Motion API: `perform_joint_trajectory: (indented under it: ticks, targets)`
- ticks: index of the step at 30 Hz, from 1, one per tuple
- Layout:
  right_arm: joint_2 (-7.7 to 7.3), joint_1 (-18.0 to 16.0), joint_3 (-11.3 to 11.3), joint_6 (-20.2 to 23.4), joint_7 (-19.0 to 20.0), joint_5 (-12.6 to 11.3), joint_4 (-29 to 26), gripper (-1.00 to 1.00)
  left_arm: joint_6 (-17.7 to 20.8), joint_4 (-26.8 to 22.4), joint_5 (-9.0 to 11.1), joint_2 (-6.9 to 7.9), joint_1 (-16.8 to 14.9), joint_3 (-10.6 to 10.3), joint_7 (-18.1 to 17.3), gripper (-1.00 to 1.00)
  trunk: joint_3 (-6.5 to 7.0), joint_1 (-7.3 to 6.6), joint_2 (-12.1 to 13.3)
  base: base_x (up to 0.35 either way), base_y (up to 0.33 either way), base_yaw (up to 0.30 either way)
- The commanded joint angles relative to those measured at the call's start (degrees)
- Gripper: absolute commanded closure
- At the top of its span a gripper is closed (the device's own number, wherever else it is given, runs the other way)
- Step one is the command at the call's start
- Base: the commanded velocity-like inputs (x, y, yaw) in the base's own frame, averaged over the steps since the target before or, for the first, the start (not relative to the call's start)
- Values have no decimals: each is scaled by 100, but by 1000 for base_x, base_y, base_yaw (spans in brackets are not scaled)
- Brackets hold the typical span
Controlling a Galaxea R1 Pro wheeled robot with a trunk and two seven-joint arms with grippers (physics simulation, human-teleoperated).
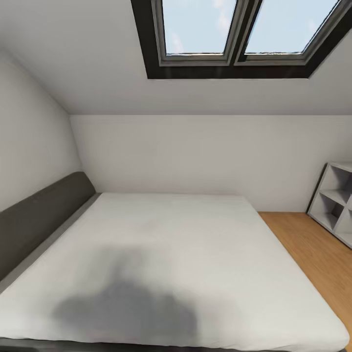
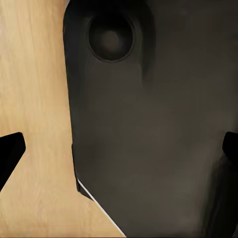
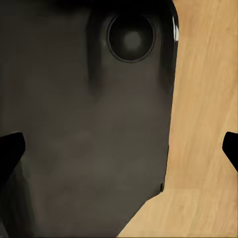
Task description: Attach the digital camera to the camera tripod in the bedroom.
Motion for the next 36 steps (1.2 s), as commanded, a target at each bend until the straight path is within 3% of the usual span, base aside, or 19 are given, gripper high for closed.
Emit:
perform_joint_trajectory:
  ticks: [1, 9, 36]
  targets:
    - [33, -10, 1, -33, -31, -9, -33, -100, -9, -11, -9, -9, 7, -9, -9, -100, -3, 0, -1, 0, 0, 0]
    - [133, -10, 0, -96, -35, -9, -269, -100, -9, -9, -9, -9, 9, -9, -9, -100, -3, 0, -1, 0, 0, 0]
    - [147, -10, 0, -128, -36, -9, -343, -100, -9, -15, 26, 50, 10, 10, -9, -100, -3, 0, -1, 0, 0, 0]
